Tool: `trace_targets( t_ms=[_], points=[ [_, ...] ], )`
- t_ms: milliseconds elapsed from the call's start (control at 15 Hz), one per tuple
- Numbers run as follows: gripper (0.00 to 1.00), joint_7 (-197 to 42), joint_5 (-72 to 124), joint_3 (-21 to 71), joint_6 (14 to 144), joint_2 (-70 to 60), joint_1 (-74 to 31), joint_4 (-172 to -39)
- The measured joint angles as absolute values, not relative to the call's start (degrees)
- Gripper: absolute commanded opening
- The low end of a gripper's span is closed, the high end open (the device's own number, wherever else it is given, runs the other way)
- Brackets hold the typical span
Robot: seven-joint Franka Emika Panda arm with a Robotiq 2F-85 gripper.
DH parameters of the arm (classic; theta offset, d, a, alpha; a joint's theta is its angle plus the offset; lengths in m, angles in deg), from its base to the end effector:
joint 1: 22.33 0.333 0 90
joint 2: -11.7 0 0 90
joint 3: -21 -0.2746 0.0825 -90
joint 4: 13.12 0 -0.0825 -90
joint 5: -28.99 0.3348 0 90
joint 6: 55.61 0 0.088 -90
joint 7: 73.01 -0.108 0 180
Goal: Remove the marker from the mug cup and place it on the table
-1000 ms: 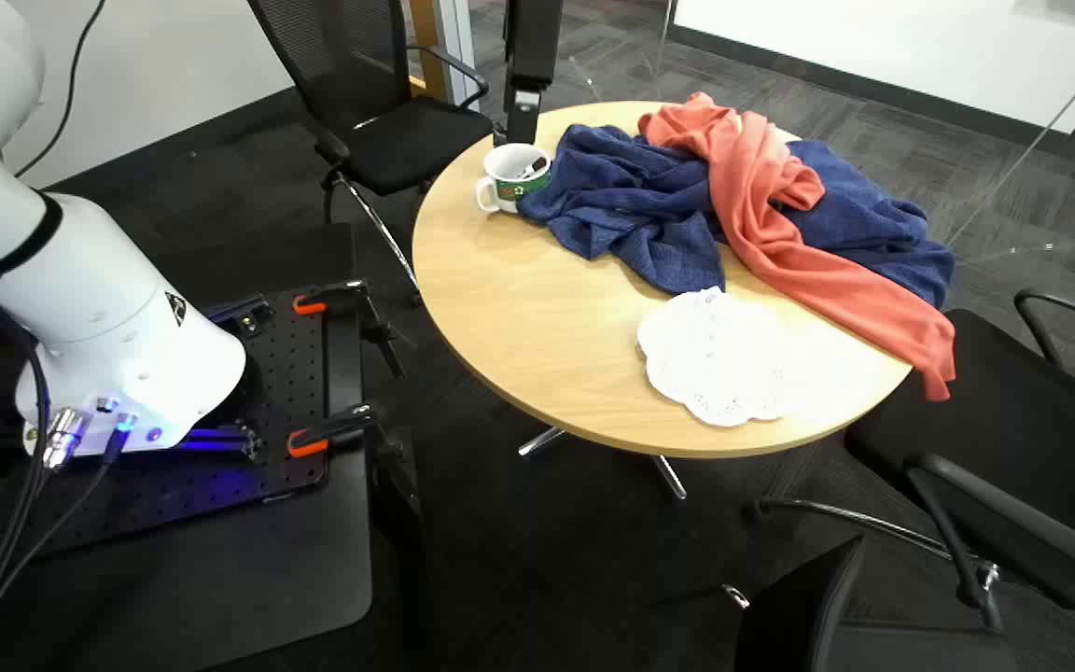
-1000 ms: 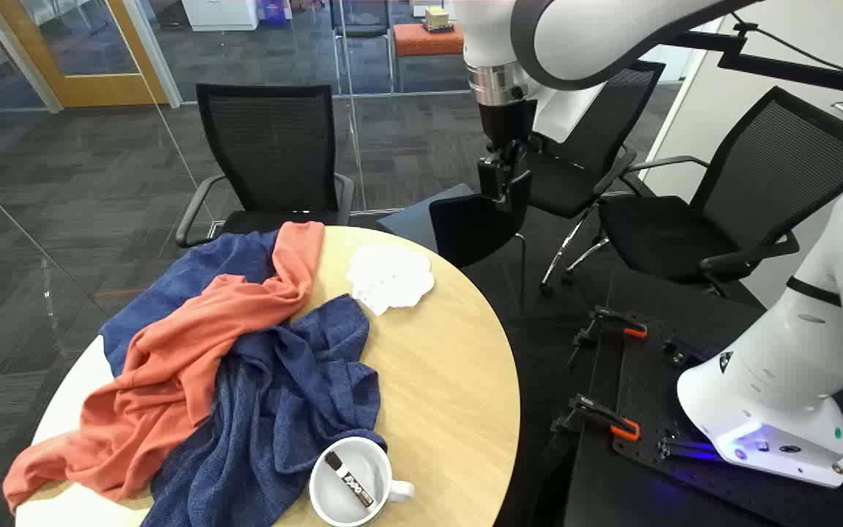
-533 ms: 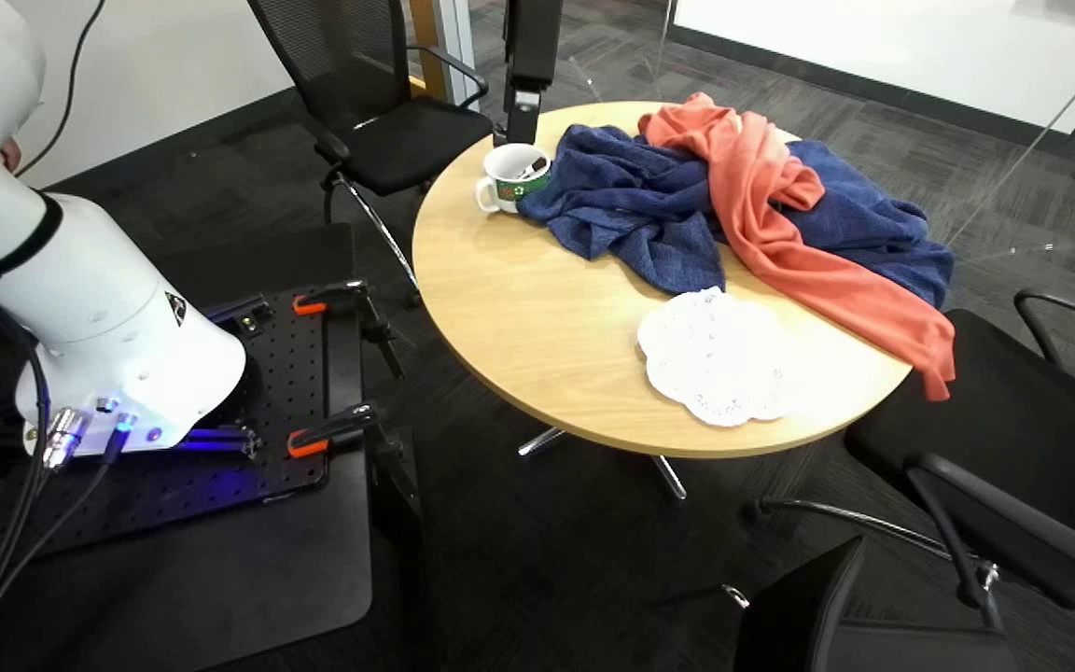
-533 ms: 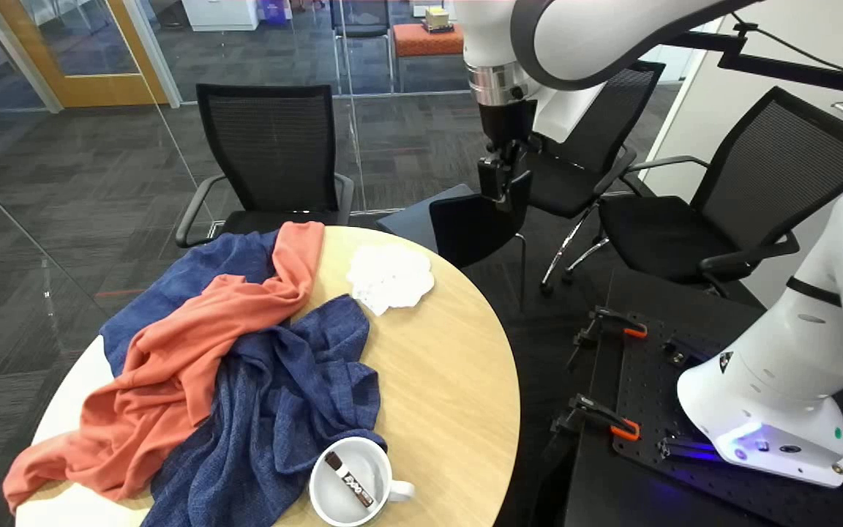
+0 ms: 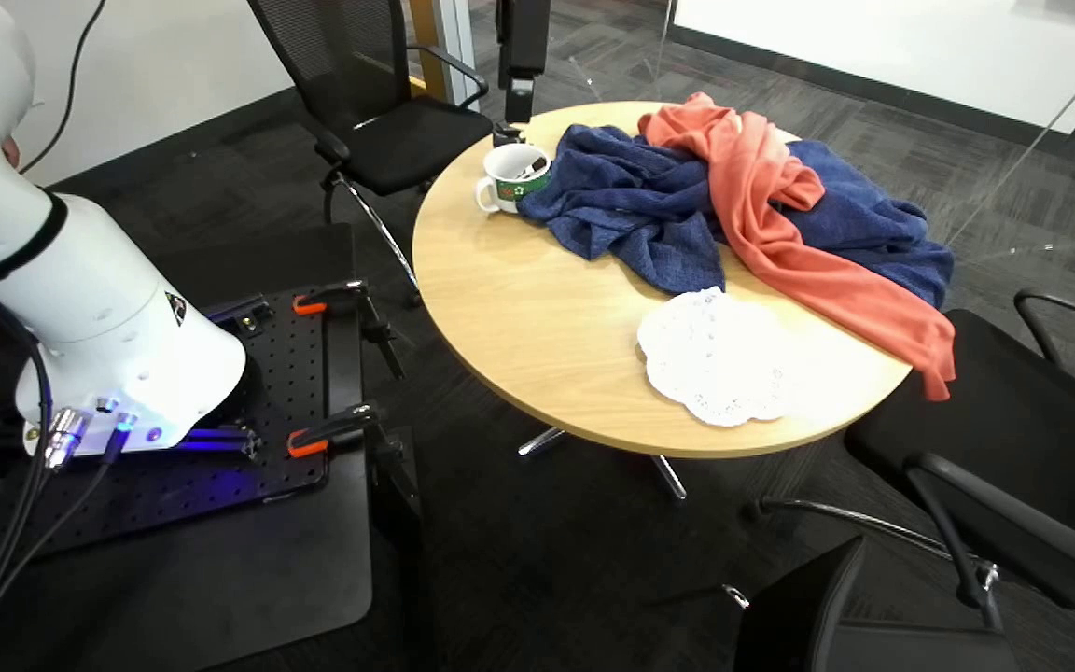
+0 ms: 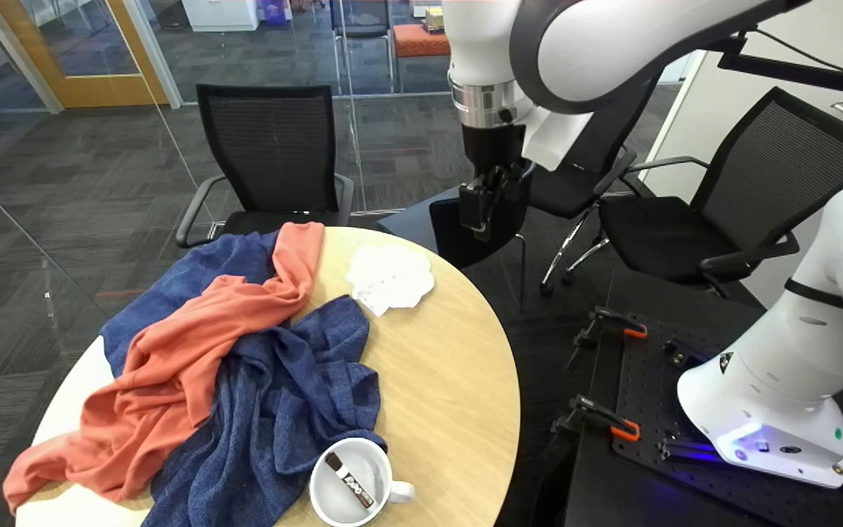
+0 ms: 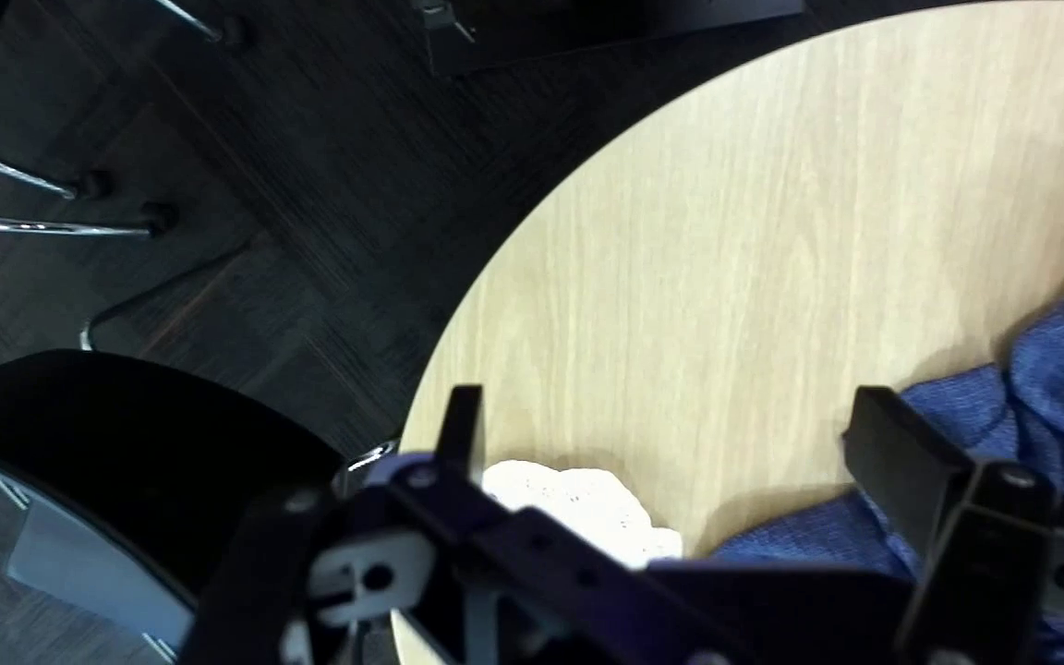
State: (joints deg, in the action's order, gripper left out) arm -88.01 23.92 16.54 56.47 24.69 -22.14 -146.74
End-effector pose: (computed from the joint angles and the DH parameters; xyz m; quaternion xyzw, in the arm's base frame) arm 0.4190 0.0285 0.3997 0.9934 -0.0719 -0.0657 0.0604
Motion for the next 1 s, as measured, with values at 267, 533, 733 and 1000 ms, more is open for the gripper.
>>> trace_targets(
  t_ms=[267,533,733,1000],
  points=[
    [1.0,-89.1,29.9,15.1,63.0,24.8,-19.4,-149.3],
    [1.0,-92.8,33.4,12.8,71.1,24.6,-17.4,-152.6],
    [1.0,-96.5,33.5,10.3,76.8,24.0,-16.1,-154.7],
    [1.0,-99.8,33.5,7.3,81.6,22.6,-14.4,-156.0]
  ],
)
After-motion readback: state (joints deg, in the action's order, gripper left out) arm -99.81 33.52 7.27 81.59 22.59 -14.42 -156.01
